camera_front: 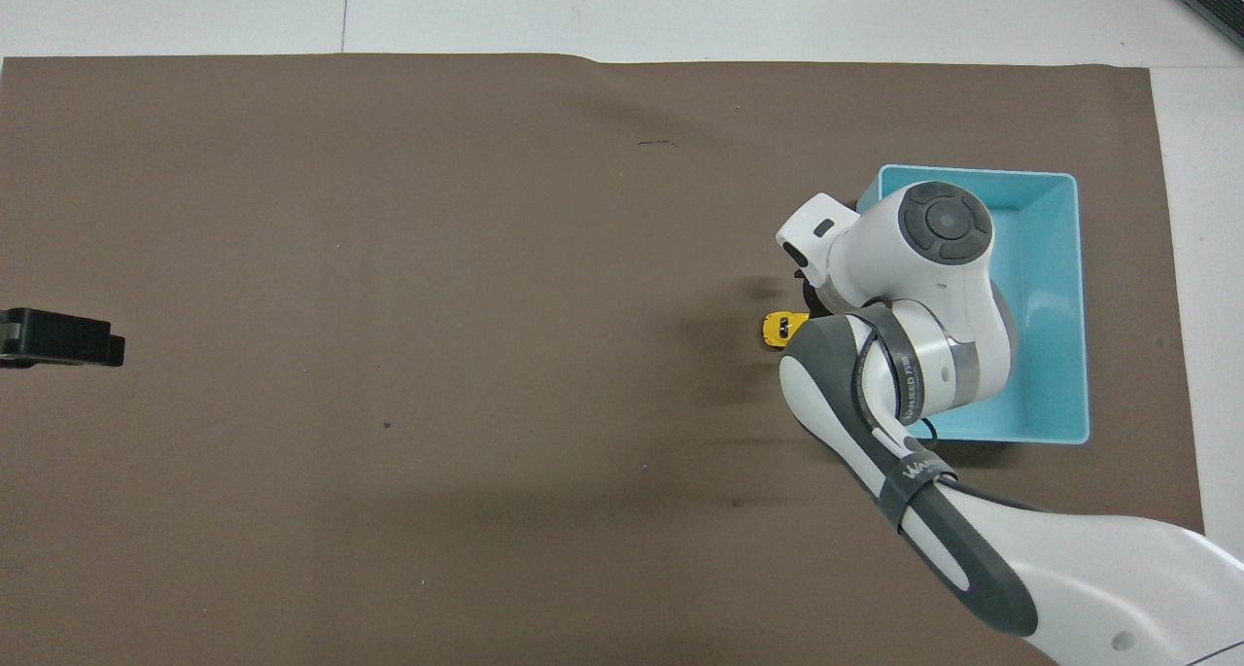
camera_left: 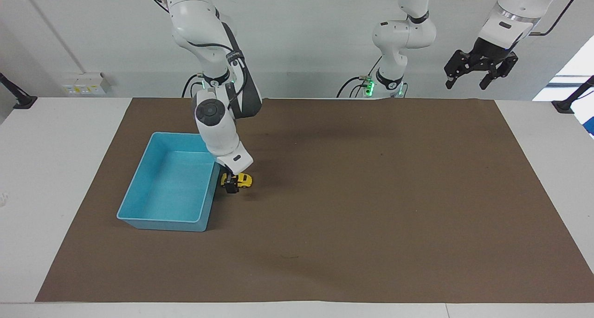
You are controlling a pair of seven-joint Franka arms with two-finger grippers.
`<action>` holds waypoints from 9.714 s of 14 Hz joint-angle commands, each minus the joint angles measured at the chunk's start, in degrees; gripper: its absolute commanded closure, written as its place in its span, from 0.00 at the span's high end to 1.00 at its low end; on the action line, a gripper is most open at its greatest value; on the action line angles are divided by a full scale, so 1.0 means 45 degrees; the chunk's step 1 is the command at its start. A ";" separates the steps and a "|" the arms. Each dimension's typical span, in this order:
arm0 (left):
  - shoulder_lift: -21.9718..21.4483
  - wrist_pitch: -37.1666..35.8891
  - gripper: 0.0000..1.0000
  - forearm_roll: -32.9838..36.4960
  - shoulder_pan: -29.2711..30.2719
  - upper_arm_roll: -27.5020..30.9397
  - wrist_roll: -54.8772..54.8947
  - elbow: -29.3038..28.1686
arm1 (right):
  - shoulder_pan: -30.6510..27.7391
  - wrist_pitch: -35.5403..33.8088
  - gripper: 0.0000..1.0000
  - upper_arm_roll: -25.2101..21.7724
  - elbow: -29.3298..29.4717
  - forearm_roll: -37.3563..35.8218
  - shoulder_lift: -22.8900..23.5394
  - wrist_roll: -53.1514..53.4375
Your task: Wind up and store yellow beetle car
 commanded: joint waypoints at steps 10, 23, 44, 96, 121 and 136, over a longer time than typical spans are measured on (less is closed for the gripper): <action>0.0012 -0.0162 1.00 0.0113 0.0126 -0.0071 0.0032 0.0159 | 0.0038 0.1157 1.00 -0.0067 -0.1335 -0.0013 -0.0228 -0.0674; 0.0012 -0.0162 1.00 0.0113 0.0126 -0.0071 0.0032 0.0159 | -0.0040 0.0922 0.15 -0.0029 -0.0573 -0.0092 -0.0092 -0.1144; 0.0012 -0.0162 1.00 0.0113 0.0126 -0.0071 0.0032 0.0159 | -0.2244 -0.3783 0.11 0.0050 0.1615 0.0708 -0.1713 -0.2113; 0.0012 -0.0162 1.00 0.0113 0.0126 -0.0071 0.0032 0.0159 | -0.3966 -0.1028 1.00 0.0147 0.0320 -0.0365 -0.1869 -0.4778; 0.0012 -0.0162 1.00 0.0113 0.0126 -0.0071 0.0032 0.0178 | -0.3400 -0.6147 1.00 -0.0204 0.3977 0.0201 -0.3412 0.4440; 0.0012 -0.0162 1.00 0.0113 0.0126 -0.0071 0.0032 0.0159 | -0.3321 -0.7945 1.00 -0.0478 0.4739 0.0377 -0.3783 1.2273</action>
